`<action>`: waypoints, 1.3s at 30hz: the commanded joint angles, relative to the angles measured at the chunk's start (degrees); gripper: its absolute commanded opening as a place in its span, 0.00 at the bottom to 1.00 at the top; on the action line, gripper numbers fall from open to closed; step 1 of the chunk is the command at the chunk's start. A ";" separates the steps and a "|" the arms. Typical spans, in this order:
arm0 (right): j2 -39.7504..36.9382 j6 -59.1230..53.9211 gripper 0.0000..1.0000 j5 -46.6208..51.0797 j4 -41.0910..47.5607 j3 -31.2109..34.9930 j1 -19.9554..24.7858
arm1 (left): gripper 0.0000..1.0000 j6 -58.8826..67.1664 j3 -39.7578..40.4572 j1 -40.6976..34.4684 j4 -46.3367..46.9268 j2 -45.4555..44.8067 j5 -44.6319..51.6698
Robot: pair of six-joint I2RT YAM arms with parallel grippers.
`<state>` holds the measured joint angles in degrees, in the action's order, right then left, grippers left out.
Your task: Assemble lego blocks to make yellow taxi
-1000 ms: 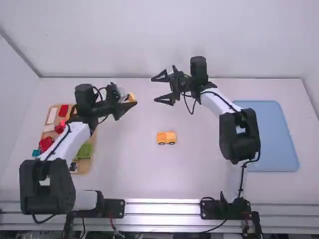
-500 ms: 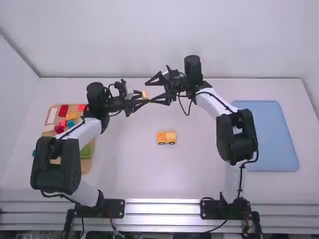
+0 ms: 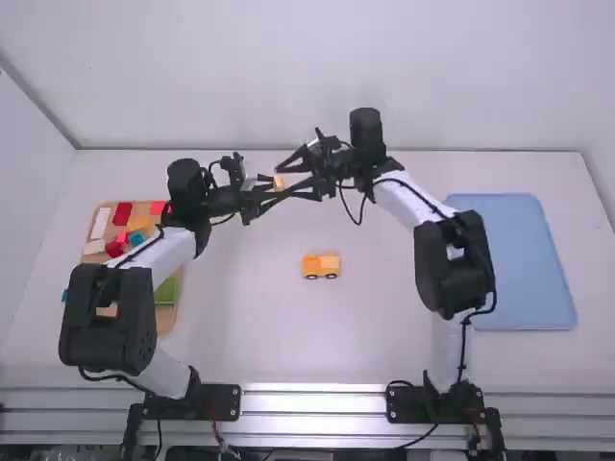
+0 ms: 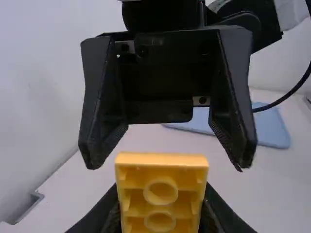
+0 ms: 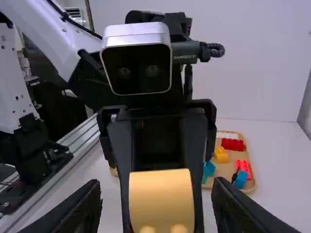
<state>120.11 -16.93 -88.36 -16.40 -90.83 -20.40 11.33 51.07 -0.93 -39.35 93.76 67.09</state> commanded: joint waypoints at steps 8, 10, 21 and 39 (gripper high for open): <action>0.50 -1.81 0.53 -1.07 0.63 -1.68 -0.70 | 0.15 -0.39 -0.09 -0.15 -0.37 0.11 0.85; 0.50 -1.70 0.48 -1.05 0.55 -1.68 -0.72 | 0.15 -0.42 -0.09 -0.15 -0.37 0.11 0.83; 0.50 -1.70 0.31 -1.07 0.55 -1.68 -1.16 | 0.17 -0.39 -0.09 -0.15 -0.39 0.11 0.83; -1.84 5.01 0.17 30.38 2.86 -2.16 1.70 | 0.99 3.06 -0.11 -0.22 14.82 0.11 -15.50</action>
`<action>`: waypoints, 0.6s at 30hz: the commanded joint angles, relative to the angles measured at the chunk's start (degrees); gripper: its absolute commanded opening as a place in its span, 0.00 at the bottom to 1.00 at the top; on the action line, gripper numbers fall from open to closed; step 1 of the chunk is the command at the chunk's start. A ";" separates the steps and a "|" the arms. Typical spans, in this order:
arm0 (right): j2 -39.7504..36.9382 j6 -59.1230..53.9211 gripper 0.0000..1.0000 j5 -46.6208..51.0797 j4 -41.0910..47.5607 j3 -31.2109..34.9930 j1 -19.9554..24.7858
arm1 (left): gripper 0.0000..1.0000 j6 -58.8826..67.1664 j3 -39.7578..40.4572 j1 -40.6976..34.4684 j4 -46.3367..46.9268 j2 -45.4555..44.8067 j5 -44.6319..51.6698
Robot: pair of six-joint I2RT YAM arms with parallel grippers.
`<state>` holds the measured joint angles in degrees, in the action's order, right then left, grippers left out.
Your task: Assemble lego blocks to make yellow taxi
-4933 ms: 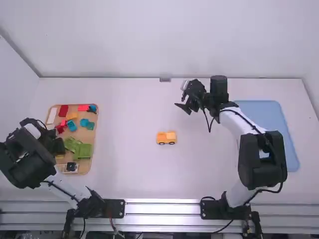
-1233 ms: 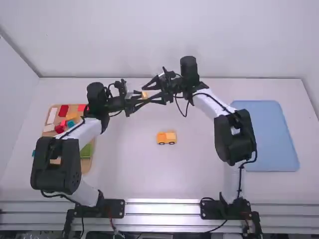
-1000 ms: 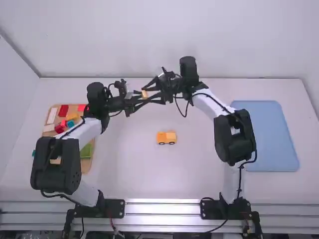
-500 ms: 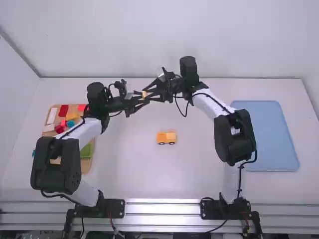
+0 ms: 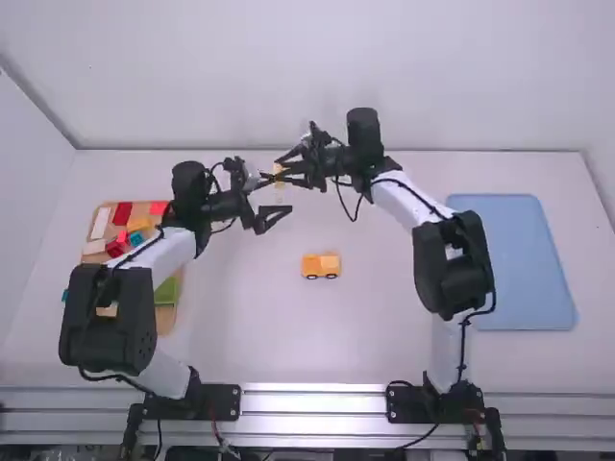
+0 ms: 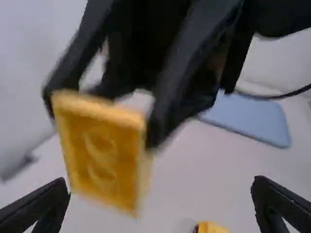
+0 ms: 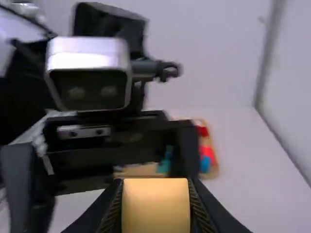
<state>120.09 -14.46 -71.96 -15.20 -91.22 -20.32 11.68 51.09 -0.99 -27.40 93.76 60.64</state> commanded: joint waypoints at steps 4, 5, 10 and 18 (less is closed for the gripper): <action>-6.29 -1.11 0.19 34.32 15.26 -1.77 2.36 | 0.99 2.73 -0.13 -0.13 10.58 0.11 -22.56; -6.80 -1.51 0.19 36.89 17.11 -1.77 2.25 | 0.99 2.64 -0.11 -0.13 11.04 0.11 -24.20; -8.90 -2.51 0.19 56.87 34.99 -3.26 -0.13 | 0.99 2.69 0.20 -0.15 12.20 0.00 -35.34; -6.67 -4.57 0.18 60.04 56.57 -4.81 -4.68 | 0.99 2.75 9.16 -0.11 25.42 -4.50 -46.66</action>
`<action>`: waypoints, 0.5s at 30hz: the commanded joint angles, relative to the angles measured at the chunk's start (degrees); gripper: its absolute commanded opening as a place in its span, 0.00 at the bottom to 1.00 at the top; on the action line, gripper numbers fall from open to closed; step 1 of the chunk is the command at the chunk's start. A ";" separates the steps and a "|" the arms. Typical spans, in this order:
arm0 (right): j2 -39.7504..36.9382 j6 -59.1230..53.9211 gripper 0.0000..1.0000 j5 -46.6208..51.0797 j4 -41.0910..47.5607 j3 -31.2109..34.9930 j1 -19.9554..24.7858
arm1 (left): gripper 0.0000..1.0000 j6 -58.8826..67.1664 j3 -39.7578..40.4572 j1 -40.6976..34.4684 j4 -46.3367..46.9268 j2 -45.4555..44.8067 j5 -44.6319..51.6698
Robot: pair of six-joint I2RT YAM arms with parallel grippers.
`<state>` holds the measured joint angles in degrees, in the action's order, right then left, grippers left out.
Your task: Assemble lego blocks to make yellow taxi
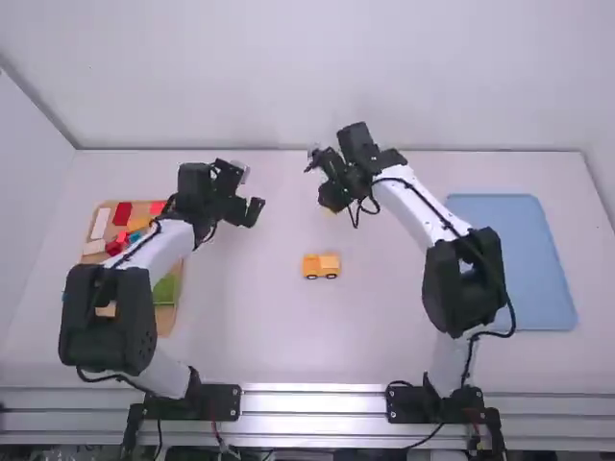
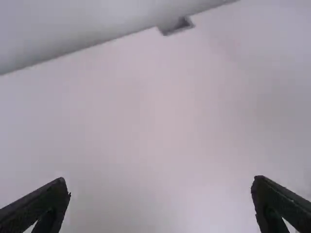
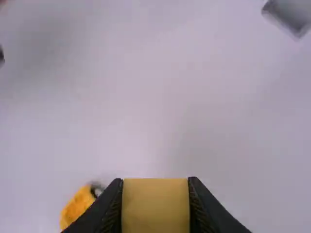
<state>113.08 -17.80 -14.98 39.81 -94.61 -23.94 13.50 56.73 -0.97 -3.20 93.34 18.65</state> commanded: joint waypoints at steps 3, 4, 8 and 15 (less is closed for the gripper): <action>1.42 -3.41 0.18 3.04 4.24 -1.44 -2.19 | 0.99 0.98 3.96 0.35 2.54 -7.69 -4.79; 1.81 -3.82 0.18 3.06 4.66 -1.44 -2.69 | 0.99 0.94 3.67 0.50 2.62 -9.51 -4.79; 2.91 -7.30 0.19 2.80 3.85 -1.46 -5.14 | 0.99 0.68 0.35 0.48 2.67 -18.45 -9.11; 4.92 -16.04 0.18 1.31 3.39 -4.35 -10.12 | 0.99 -6.88 -8.79 0.35 4.31 -32.81 -24.87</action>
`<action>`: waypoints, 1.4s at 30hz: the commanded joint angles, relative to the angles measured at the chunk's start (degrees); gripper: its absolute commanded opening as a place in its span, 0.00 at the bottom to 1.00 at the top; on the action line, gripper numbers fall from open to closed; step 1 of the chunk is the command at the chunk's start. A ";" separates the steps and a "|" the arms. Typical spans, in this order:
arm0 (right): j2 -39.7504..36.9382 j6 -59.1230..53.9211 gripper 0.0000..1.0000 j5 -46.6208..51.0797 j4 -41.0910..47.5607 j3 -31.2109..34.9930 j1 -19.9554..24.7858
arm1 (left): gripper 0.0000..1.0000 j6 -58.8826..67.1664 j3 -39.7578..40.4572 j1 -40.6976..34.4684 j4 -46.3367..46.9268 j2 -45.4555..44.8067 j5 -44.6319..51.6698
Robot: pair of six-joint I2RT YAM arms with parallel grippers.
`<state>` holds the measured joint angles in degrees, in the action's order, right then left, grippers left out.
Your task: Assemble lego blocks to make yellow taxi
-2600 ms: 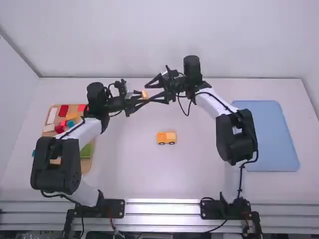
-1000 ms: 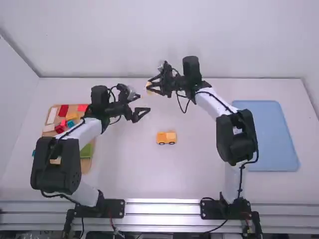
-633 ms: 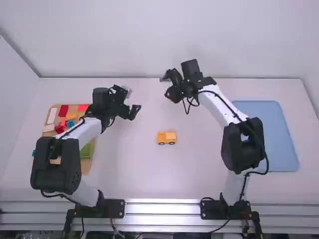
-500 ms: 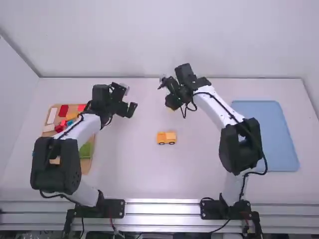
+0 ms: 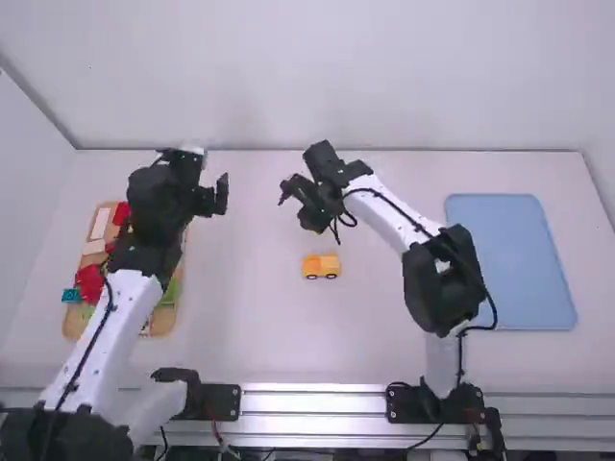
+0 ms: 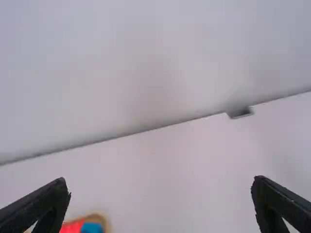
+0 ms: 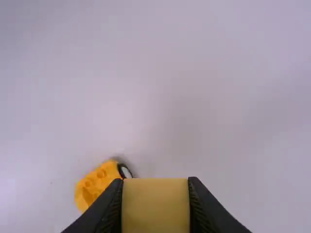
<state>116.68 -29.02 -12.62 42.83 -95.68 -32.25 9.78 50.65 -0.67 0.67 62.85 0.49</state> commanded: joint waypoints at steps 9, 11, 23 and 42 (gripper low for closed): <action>13.40 -12.04 0.17 1.77 11.78 -18.47 -9.07 | 0.99 -9.16 -14.75 0.68 0.90 -23.21 -19.56; 16.22 -13.94 0.17 1.79 15.15 -21.59 -10.01 | 0.99 -8.87 -16.11 0.66 1.57 -26.56 -19.65; 25.53 -16.04 0.16 8.24 21.97 -26.99 -16.15 | 0.99 -8.96 -20.20 0.66 2.54 -35.06 -19.63; 25.51 -14.29 0.96 9.42 17.86 -24.28 -16.39 | 0.99 -8.94 -20.41 0.59 2.49 -34.99 -19.45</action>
<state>141.80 -43.57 -3.68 60.45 -119.28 -48.84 1.17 30.68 -0.49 3.40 28.01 -18.31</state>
